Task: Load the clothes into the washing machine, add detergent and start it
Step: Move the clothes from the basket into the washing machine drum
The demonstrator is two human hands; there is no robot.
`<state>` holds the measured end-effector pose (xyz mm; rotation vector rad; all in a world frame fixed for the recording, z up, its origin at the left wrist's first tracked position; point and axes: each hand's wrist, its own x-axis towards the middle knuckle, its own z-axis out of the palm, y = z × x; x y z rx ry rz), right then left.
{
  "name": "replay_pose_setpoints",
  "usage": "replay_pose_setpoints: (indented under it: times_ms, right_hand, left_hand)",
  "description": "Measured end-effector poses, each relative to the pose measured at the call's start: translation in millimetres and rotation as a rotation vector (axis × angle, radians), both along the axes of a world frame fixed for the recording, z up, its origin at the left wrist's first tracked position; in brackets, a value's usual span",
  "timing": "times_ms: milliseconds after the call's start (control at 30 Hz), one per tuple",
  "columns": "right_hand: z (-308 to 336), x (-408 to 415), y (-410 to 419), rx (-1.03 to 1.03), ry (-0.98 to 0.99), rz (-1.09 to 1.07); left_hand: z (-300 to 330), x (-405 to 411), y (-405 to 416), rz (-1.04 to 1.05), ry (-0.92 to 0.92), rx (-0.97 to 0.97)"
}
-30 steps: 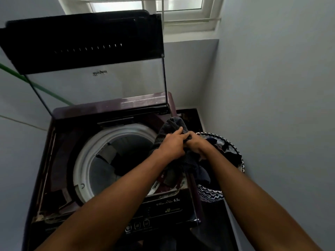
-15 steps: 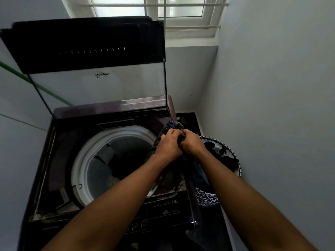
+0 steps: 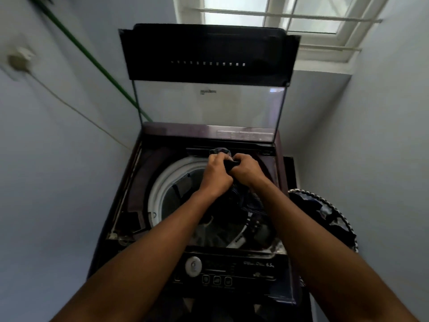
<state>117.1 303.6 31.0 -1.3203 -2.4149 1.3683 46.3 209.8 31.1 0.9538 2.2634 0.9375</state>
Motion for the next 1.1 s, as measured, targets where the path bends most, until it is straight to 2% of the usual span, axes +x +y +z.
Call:
replay_pose_setpoints:
  times_ms: [267,433,567,667,833,933,1100]
  right_hand:
    - [-1.6,-75.4,-54.1,-0.072,0.142,0.055]
    - [-18.0,-92.0,-71.9,-0.193,0.157,0.031]
    - [-33.3,-89.3,-73.0,-0.199,0.085,0.008]
    - [-49.1,-75.8,-66.8,-0.183,0.007,0.035]
    - [-60.0,-33.8,-55.9,-0.086,-0.123,0.064]
    - [-56.3,-13.0,-44.3,-0.034,-0.190,0.087]
    - [-30.8,16.5,-23.8,0.288,-0.341,0.058]
  left_hand:
    - [3.3,-63.9,-59.3,0.188,0.097,0.051]
    - [-8.1,-81.8,-82.4,0.142,0.108,0.032]
    - [-26.6,-80.7,-86.4,0.114,0.094,0.006]
    - [-41.2,-75.4,-82.2,0.021,0.092,-0.094]
    - [-54.9,-58.6,-72.0,-0.097,0.087,-0.272]
    - [-56.1,-43.3,-58.4,-0.137,0.107,-0.258]
    - [-50.7,-13.2,-22.9,-0.328,0.026,-0.164]
